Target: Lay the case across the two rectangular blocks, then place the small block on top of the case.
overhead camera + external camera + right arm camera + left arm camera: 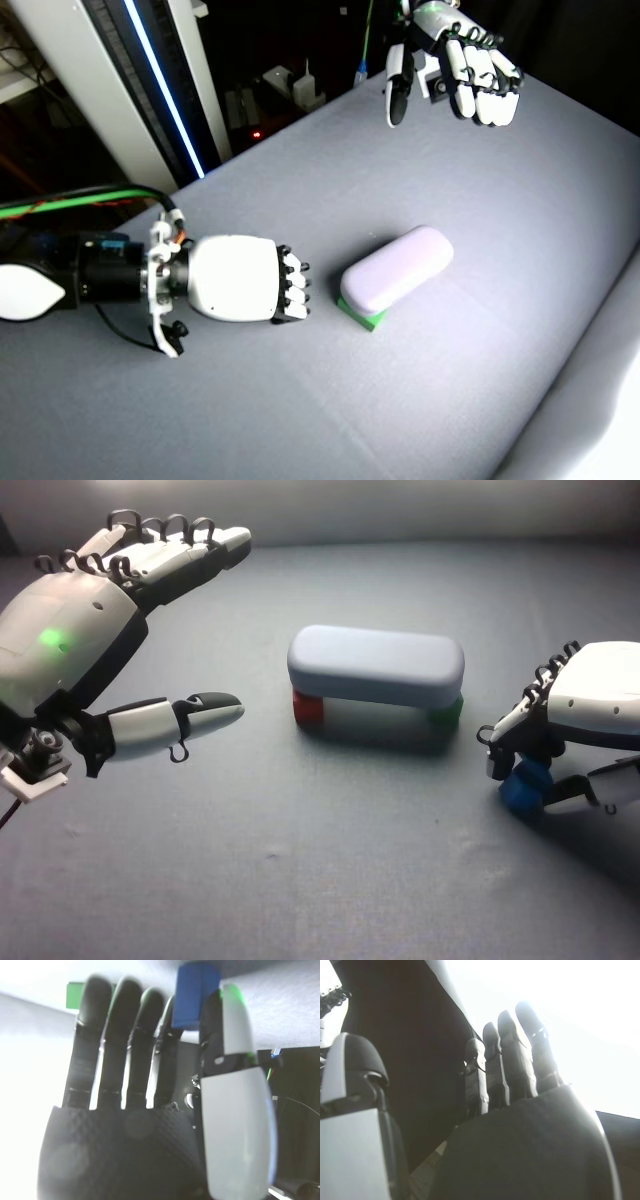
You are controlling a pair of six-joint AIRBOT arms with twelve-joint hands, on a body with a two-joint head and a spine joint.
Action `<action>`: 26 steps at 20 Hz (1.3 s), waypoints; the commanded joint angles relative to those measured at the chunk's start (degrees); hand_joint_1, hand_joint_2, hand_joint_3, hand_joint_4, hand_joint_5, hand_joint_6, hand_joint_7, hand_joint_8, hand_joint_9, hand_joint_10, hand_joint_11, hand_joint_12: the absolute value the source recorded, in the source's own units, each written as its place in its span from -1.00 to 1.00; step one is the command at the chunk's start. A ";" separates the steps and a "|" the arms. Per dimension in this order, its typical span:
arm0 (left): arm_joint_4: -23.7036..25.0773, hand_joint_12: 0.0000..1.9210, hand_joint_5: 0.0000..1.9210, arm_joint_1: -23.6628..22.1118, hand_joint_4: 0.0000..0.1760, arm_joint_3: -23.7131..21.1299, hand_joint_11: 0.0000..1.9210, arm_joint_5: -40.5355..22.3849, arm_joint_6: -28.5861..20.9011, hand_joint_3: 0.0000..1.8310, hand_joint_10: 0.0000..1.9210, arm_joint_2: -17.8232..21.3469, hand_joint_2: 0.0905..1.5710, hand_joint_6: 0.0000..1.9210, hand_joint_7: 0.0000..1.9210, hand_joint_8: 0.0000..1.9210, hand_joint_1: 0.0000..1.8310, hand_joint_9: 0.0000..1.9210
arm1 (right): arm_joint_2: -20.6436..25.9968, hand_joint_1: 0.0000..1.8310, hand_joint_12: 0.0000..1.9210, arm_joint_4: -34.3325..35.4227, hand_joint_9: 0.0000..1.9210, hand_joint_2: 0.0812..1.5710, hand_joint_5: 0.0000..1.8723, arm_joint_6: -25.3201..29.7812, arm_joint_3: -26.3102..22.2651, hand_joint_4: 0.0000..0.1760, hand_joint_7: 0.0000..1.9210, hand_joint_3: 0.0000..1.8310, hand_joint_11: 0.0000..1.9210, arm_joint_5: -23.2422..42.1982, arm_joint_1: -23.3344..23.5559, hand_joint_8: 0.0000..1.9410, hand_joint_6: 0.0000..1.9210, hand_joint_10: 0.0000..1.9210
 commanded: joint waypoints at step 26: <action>-2.52 0.00 -0.60 4.46 -0.71 -1.12 -0.98 -9.16 -0.95 -1.00 -1.00 0.71 0.23 -1.00 -0.63 -1.00 0.03 -0.64 | -7.92 0.38 0.37 3.80 0.19 0.29 0.09 -4.28 9.61 -1.00 0.32 -1.00 -0.16 3.76 17.78 -0.37 -0.10 -0.23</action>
